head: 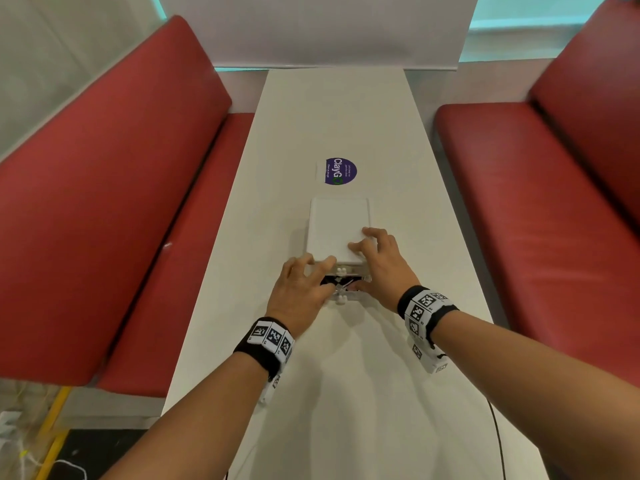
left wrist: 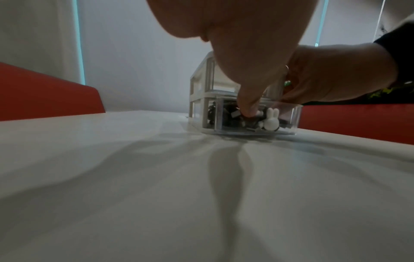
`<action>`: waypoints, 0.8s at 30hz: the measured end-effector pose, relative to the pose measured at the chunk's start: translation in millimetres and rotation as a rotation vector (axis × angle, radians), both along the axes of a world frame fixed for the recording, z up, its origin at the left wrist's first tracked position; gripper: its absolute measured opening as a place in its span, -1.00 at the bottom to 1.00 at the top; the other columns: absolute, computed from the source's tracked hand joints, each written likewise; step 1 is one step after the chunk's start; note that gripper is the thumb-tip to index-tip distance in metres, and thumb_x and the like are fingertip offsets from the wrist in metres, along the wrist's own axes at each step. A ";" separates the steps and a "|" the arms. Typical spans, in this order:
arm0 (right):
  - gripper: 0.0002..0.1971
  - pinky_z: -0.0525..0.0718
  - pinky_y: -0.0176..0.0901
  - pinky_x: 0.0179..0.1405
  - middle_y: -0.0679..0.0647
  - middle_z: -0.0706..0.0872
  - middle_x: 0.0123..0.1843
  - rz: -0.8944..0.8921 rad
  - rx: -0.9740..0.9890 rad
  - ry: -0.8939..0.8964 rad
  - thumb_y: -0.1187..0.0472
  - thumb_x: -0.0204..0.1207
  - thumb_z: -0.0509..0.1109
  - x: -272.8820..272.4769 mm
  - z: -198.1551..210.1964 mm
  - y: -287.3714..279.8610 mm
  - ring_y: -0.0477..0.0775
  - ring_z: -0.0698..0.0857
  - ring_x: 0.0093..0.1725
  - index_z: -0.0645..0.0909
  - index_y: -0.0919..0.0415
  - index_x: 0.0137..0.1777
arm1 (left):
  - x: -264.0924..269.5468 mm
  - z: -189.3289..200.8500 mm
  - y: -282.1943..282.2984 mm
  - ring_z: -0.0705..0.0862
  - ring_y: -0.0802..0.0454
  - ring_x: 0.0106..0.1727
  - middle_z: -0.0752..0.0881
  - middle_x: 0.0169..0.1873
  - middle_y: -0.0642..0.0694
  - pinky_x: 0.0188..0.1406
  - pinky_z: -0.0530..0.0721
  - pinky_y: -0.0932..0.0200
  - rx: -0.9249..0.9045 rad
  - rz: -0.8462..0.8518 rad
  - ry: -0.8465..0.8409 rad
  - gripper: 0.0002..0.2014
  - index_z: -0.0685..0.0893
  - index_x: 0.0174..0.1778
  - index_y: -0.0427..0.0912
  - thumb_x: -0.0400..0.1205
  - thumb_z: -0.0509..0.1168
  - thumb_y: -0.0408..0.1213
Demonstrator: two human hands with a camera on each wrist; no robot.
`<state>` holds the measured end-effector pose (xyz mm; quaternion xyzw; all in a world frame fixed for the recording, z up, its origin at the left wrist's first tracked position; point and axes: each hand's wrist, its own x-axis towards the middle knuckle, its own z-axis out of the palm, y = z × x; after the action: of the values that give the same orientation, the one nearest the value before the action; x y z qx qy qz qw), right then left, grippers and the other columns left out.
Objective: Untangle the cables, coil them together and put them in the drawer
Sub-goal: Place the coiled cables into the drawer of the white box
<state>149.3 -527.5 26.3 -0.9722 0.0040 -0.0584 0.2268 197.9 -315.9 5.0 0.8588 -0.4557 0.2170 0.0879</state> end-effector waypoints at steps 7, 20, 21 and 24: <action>-0.26 0.65 0.19 0.35 0.24 0.26 0.62 0.071 0.048 0.014 -0.08 0.39 0.63 -7.7 4.6 -7.9 0.35 0.39 0.51 0.44 0.12 0.52 | 7.1 13.5 -8.4 0.32 -0.43 0.67 0.46 0.65 0.10 0.35 0.61 -0.28 0.071 -0.020 0.187 -0.89 0.80 -0.24 0.00 0.52 0.55 -0.31; -0.38 0.74 0.28 0.13 0.33 0.39 0.54 0.029 -0.023 -0.014 0.19 0.37 0.70 3.6 6.2 -2.0 0.43 0.53 0.35 0.55 0.21 0.40 | 23.9 29.7 -30.7 0.43 -0.09 0.04 0.59 0.15 -0.02 -0.22 0.66 0.10 -0.047 0.164 0.370 -0.32 0.57 0.18 0.03 0.21 0.74 -0.29; -0.37 0.74 0.27 0.15 0.33 0.39 0.54 0.025 -0.021 -0.015 0.19 0.36 0.71 4.8 5.1 -3.0 0.43 0.52 0.36 0.55 0.21 0.40 | 25.4 29.9 -31.4 0.44 -0.10 0.05 0.59 0.16 -0.03 -0.23 0.67 0.10 -0.041 0.163 0.371 -0.34 0.60 0.18 0.01 0.22 0.73 -0.31; -0.36 0.73 0.29 0.17 0.31 0.40 0.55 0.011 -0.009 -0.007 0.17 0.36 0.72 3.8 5.5 -6.8 0.41 0.52 0.38 0.56 0.19 0.41 | 27.8 27.2 -30.2 0.48 -0.14 0.09 0.59 0.24 -0.01 -0.14 0.71 0.09 -0.011 0.162 0.382 -0.37 0.60 0.20 0.01 0.27 0.68 -0.41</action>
<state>153.1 -534.4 31.8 -0.9730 -0.0023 -0.0606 0.2227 225.7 -346.0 32.2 0.9178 -0.3588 0.0589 0.1597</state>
